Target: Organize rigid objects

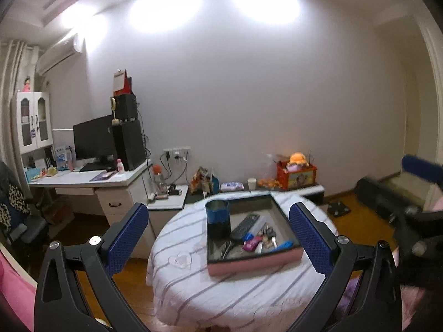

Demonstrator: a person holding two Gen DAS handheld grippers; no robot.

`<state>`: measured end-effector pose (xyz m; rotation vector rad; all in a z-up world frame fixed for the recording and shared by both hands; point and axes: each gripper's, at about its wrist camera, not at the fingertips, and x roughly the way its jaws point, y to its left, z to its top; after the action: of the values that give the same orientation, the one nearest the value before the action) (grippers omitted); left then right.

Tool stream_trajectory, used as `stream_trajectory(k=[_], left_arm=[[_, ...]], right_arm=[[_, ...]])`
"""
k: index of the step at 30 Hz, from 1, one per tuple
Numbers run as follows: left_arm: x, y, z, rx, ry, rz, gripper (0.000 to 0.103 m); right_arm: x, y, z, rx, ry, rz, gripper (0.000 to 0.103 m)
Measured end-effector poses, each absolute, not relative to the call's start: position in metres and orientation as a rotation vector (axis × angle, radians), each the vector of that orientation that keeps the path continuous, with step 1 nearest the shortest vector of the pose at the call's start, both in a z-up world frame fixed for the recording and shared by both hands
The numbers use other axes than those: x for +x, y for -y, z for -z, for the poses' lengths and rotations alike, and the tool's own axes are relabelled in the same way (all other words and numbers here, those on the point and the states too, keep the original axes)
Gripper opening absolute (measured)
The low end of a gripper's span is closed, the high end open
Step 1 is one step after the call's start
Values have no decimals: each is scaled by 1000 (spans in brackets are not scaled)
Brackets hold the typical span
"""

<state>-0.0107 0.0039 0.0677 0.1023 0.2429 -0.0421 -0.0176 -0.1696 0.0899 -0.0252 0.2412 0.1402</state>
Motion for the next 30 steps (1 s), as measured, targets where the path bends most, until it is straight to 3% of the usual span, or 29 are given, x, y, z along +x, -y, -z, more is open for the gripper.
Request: stream_trajectory(k=[8,30], left_arm=[[-15,-25,-62,37,-246,-1,103],[-26,-17,-63,60,-229,81,103]], right_arm=[[-27,187,-85,-57,-247,45,103],[-24,177,-78,-59,-271,-51,103]])
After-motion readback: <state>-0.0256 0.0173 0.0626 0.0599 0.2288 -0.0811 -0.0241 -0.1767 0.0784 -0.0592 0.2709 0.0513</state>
